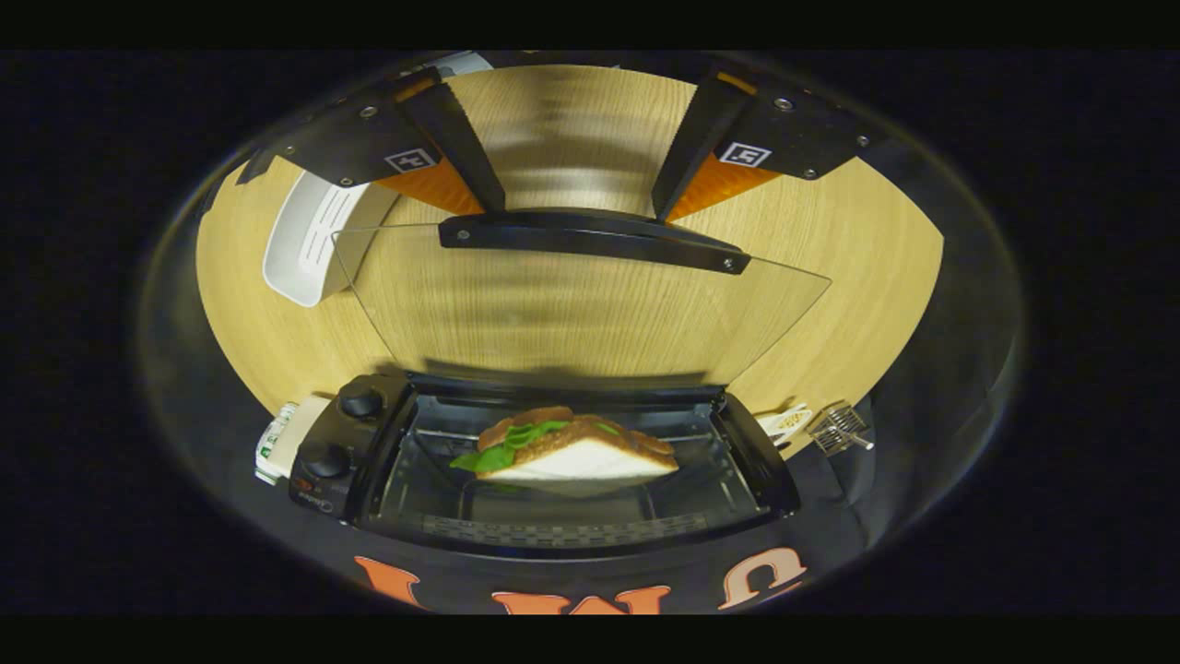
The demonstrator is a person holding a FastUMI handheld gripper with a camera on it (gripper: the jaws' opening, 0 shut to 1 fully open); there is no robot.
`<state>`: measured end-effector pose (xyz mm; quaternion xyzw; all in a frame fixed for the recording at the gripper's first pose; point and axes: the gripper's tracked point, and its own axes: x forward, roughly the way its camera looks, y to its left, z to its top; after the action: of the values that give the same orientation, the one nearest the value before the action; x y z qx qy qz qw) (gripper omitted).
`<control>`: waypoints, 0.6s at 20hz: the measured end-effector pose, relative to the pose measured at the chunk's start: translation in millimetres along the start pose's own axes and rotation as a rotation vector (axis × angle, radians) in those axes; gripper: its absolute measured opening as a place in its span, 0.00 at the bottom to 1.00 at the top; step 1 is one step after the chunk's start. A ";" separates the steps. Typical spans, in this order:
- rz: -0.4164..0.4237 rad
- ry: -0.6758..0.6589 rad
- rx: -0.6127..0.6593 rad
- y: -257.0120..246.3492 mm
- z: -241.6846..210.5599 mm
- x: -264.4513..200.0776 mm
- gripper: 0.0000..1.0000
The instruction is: Open the toaster oven, put the food inside, and close the toaster oven door.
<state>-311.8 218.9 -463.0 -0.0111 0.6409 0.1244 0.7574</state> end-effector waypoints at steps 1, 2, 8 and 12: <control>0.009 -0.024 0.007 1.1 8.9 -6.3 0.95; 0.019 -0.056 0.014 2.8 20.6 -11.9 0.95; 0.029 -0.164 0.064 0.1 91.9 -25.7 0.93; 0.021 -0.203 0.086 -2.8 132.1 -29.2 0.93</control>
<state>-187.6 234.3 -411.3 0.0407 0.5657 0.1050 0.8169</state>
